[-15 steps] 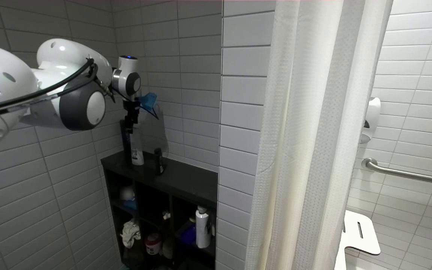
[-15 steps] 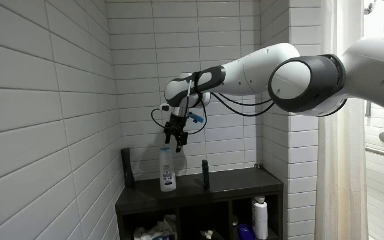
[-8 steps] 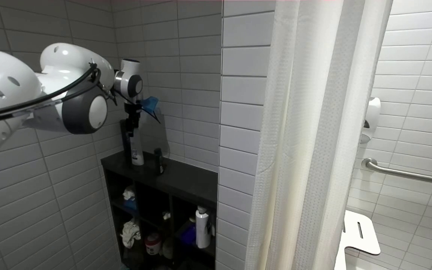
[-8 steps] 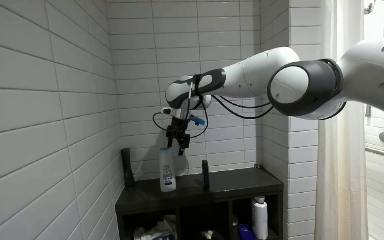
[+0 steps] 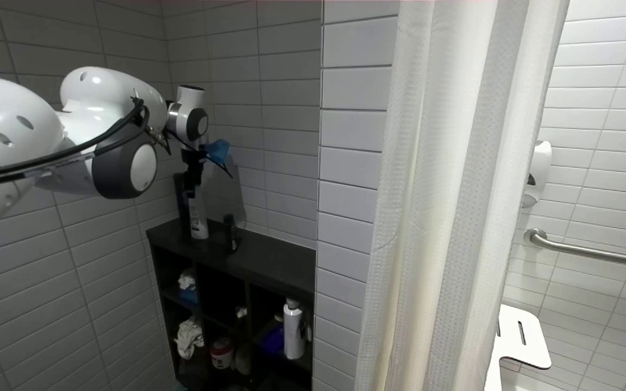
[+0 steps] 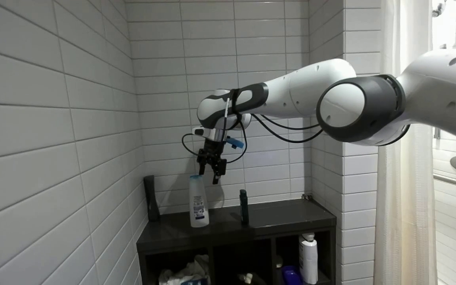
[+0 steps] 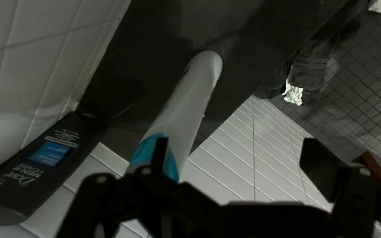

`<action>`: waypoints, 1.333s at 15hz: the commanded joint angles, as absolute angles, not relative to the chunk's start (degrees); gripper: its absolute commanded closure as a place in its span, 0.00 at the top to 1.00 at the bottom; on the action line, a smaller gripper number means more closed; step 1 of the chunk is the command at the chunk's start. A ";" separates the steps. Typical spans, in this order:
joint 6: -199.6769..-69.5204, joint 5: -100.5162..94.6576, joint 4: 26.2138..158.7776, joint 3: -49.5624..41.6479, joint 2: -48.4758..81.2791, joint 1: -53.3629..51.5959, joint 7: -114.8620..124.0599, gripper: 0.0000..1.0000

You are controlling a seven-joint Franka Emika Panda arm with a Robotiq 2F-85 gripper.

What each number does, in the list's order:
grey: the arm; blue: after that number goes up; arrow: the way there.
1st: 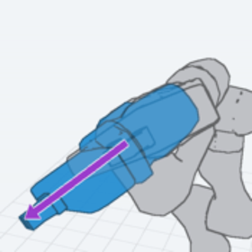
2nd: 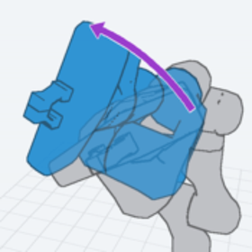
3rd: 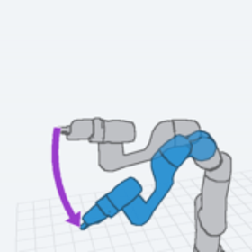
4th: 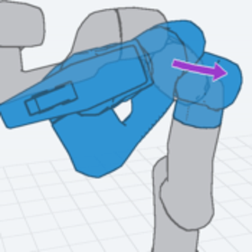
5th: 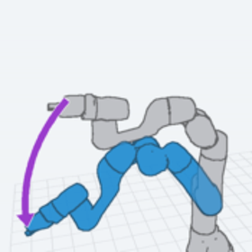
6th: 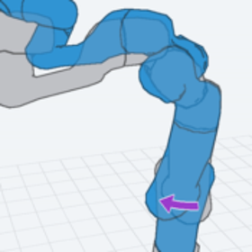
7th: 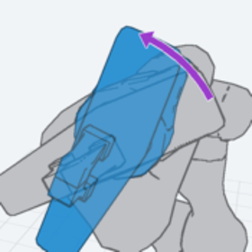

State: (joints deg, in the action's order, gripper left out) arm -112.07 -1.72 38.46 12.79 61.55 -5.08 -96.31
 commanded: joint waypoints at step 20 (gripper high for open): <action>-111.08 2.50 32.09 16.40 65.36 -3.64 -107.52 1.00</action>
State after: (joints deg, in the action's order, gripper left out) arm -112.86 1.00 34.89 14.85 63.58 -4.29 -105.66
